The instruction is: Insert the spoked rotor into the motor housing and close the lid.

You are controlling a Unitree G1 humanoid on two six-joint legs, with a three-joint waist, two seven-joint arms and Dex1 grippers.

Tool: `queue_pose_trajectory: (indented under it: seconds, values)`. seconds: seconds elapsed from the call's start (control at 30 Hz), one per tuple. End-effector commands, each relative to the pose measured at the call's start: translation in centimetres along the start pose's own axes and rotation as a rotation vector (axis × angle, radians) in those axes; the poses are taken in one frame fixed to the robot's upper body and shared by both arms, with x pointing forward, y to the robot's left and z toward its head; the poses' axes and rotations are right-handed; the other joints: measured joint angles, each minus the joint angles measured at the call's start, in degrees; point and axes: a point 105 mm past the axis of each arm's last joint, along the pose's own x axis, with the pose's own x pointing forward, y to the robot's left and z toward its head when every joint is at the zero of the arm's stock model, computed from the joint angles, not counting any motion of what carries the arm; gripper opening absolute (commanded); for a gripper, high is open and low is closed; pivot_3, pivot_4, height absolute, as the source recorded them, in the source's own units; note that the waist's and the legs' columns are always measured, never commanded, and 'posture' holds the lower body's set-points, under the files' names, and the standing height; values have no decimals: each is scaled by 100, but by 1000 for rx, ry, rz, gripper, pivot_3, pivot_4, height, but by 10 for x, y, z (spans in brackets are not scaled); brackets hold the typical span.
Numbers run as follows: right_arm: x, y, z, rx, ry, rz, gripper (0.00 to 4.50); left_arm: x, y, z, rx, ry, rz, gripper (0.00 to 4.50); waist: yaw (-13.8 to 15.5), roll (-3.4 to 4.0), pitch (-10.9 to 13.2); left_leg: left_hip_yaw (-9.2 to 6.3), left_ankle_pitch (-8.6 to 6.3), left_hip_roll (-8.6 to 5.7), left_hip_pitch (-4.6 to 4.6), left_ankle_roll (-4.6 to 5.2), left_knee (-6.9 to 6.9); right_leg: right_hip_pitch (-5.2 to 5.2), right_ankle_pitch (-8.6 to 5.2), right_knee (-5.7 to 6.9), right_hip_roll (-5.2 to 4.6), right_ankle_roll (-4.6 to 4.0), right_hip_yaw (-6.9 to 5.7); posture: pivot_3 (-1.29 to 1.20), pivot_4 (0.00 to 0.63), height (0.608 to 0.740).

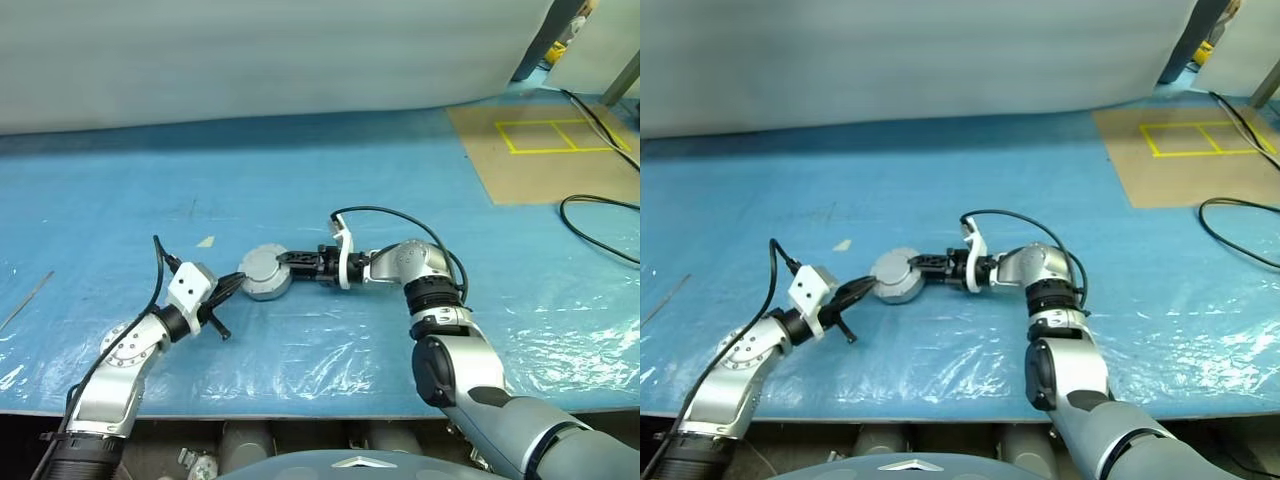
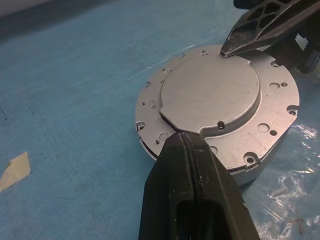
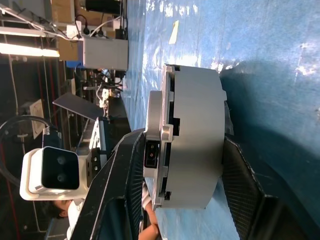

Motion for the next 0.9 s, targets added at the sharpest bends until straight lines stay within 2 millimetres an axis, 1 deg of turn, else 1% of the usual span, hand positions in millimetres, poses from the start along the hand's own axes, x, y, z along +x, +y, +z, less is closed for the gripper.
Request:
queue_pose_trajectory:
  seconds: [0.03,0.13,0.23,0.33,0.4,0.47,0.53,0.6,0.7,0.83,0.87,0.9]
  values:
    - [16,14,-9,40,13,86,1854,2,4,10,10,-32,15,0,5,-1,1,0,0,0,0,0,0,-3,0,0,0,0,0,0,150,740]
    - [16,23,4,19,-64,136,1853,1,11,16,-22,-74,64,0,5,-7,5,0,1,-2,-10,-1,3,-14,1,-2,-1,2,0,0,150,740]
    - [11,34,21,21,-164,205,1844,-3,24,21,-96,-122,147,0,27,-27,18,-3,1,-2,-37,-2,6,-36,14,-2,-1,22,-8,0,150,740]
    - [6,46,34,23,-235,270,1223,-11,37,26,-224,-193,241,0,47,-41,25,-8,3,-5,-81,-1,24,-74,20,20,-3,28,-14,0,150,740]
    - [3,56,42,28,-278,321,1222,-18,48,28,-337,-251,317,0,50,-53,33,-9,8,-8,-96,6,26,-88,20,31,-3,29,-14,0,150,740]
    - [3,61,45,25,-294,340,1222,-23,56,26,-406,-277,364,0,44,-67,41,-10,5,-6,-97,3,25,-91,20,35,-1,29,-16,0,150,740]
    - [4,62,47,19,-303,335,1222,-24,56,25,-435,-277,366,0,36,-74,45,-12,2,-4,-95,-3,26,-91,21,38,0,29,-17,0,150,740]
    - [5,64,49,17,-314,345,1222,-25,59,26,-501,-310,381,0,42,-74,45,-13,1,-5,-92,-4,27,-90,21,41,-1,29,-17,0,150,740]
    - [3,72,53,21,-331,386,1222,-24,61,27,-586,-346,385,0,53,-87,53,-14,1,-5,-94,-3,36,-91,21,45,-3,30,-17,0,150,740]
    - [3,81,56,15,-348,423,1222,-13,51,42,-709,-427,294,0,57,-97,59,-15,1,-6,-96,-4,47,-91,21,49,-4,30,-16,0,150,740]
    - [4,82,57,12,-349,424,1222,-10,49,47,-758,-458,278,340,57,-99,61,-16,2,-5,-96,-3,47,-91,21,52,-3,30,-16,0,150,740]
    - [5,83,57,9,-350,425,1222,-7,46,51,-789,-472,256,484,63,-101,62,-15,2,-4,-96,-3,47,-91,21,54,-2,29,-17,0,150,740]
